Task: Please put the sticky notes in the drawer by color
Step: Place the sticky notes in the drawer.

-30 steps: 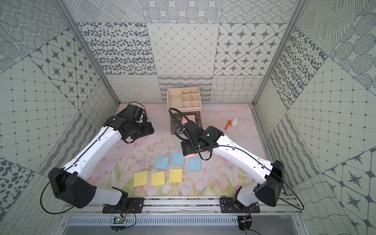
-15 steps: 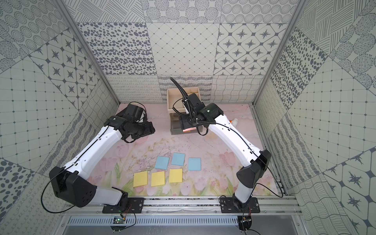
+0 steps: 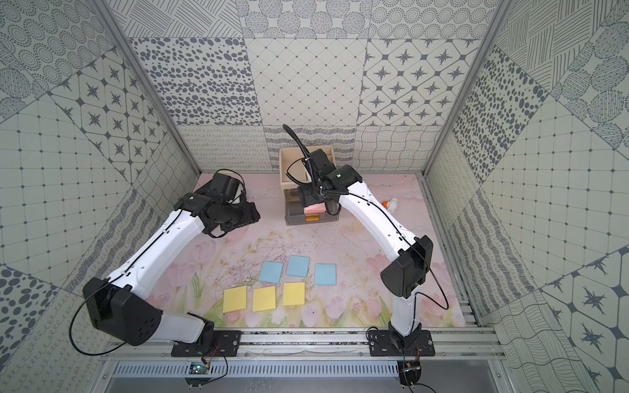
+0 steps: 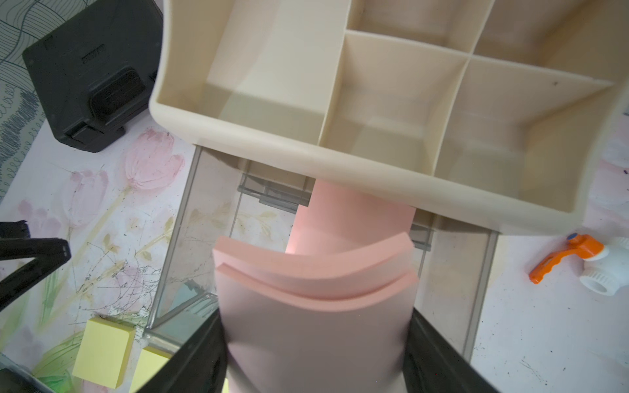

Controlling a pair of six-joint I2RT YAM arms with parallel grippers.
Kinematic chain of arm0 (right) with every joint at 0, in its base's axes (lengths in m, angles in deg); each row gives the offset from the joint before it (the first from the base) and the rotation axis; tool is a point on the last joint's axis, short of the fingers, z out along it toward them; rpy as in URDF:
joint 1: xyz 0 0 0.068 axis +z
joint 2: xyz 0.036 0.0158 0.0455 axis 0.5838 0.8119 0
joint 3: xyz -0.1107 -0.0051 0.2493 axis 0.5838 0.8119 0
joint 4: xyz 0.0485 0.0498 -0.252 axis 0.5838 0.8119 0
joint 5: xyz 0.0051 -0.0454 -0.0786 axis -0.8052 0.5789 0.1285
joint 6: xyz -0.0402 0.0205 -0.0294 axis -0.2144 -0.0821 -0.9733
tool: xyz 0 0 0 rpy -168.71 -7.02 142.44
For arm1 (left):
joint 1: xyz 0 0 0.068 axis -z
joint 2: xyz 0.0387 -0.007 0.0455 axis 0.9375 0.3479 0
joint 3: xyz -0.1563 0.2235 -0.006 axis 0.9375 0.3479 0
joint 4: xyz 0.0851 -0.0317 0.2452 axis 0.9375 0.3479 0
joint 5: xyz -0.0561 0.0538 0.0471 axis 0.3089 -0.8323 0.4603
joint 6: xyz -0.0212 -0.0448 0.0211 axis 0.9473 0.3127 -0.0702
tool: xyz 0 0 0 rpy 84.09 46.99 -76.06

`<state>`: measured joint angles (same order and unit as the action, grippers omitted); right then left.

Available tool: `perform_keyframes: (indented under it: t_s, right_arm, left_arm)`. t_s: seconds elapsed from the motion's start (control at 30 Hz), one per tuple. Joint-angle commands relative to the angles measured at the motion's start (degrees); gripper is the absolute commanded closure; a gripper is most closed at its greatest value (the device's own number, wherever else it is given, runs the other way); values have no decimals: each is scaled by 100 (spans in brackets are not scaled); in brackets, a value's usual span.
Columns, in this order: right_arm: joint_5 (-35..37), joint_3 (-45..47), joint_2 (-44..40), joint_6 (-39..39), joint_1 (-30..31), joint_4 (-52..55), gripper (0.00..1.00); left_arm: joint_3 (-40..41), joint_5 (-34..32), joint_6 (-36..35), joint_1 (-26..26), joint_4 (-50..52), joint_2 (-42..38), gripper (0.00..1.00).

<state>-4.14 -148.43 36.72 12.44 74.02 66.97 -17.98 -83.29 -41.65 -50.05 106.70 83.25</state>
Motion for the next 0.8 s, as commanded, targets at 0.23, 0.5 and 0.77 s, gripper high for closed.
perform_keyframes:
  t_s: [0.23,0.5,0.77]
  right_arm:
    - [376,378,-10,-156,-69,-649,23]
    - [390,526,100,-173,-69,-765,20]
    - [416,303,188,-226,-69,-599,8]
  left_arm:
    - [-145,11,-30,-34,-63,163,25]
    - [-168,-33,-39,-29,7,130,25]
    - [-140,-48,-43,-36,11,101,25]
